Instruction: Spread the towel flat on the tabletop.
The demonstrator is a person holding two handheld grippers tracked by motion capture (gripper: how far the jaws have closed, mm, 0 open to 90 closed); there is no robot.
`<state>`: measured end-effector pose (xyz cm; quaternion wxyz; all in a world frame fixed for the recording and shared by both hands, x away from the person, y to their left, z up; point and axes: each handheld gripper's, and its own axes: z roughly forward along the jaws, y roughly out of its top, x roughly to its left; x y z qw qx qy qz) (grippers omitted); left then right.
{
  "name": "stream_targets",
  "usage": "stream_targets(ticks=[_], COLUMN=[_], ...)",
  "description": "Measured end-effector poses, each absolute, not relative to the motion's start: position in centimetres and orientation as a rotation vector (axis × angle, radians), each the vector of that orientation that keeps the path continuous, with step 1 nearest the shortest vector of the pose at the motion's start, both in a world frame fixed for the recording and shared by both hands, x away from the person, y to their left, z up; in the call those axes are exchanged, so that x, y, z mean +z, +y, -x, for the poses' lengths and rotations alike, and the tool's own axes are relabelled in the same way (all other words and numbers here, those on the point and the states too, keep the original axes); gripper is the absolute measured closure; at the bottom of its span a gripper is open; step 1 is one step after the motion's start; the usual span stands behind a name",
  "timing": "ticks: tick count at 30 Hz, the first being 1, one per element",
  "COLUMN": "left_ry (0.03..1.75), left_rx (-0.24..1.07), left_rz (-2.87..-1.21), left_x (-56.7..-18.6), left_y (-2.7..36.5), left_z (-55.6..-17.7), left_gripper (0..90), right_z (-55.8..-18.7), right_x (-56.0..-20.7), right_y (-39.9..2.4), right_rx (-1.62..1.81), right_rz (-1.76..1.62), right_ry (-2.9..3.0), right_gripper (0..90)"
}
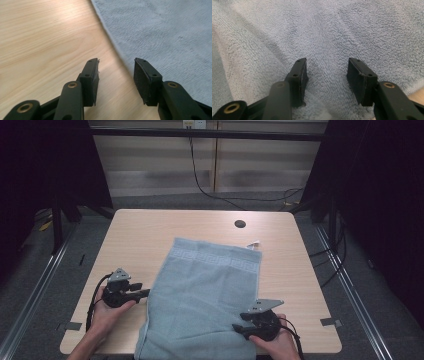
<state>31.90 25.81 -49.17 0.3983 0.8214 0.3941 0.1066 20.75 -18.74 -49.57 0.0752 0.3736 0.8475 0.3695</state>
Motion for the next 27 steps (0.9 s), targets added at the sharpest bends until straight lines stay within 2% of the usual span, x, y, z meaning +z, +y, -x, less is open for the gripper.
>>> stream_targets(ticks=[3, 5, 9, 13, 15, 16, 19, 21, 27], left_ry=[0.959, 0.882, 0.826, 0.845, 0.846, 0.838, 0.903, 0.915, 0.907], left_rx=[0.248, 0.170, 0.133, 0.150, 0.232, 0.227, 0.203, 0.233, 0.227], left_rz=[-2.039, -2.005, -2.055, -2.112, -2.164, -2.159, -2.113, -2.097, -2.106], left_x=[-48.7, -47.9, -48.3, -49.8, -50.3, -50.4, -50.5, -50.7, -50.7], left_y=[25.8, 24.4, 21.5, 20.0, 20.0, 20.2, 21.0, 21.3, 21.5], left_z=[-31.8, -32.2, -33.4, -34.9, -35.1, -35.3, -36.2, -36.5, -36.1], left_gripper=[56.3, 57.1, 57.2, 57.5, 59.3, 63.1, 64.8, 67.0, 66.7], right_z=[-21.3, -22.4, -25.7, -28.8, -29.8, -30.3, -31.5, -32.7, -35.6], right_x=[-49.2, -48.9, -48.8, -49.4, -49.8, -50.1, -50.5, -50.4, -50.7], right_y=[-19.0, -19.3, -19.2, -18.2, -17.6, -17.4, -17.4, -17.4, -17.9], right_rx=[1.084, 1.138, 1.157, 1.133, 1.132, 1.117, 1.130, 1.098, 1.129], right_rz=[-1.115, -1.137, -1.163, -1.203, -1.218, -1.229, -1.239, -1.245, -1.305], right_ry=[2.534, 2.481, 2.431, 2.423, 2.417, 2.420, 2.382, 2.368, 2.325], right_gripper=[48.2, 50.0, 53.0, 52.8, 52.8, 53.4, 57.2, 59.8, 60.3])
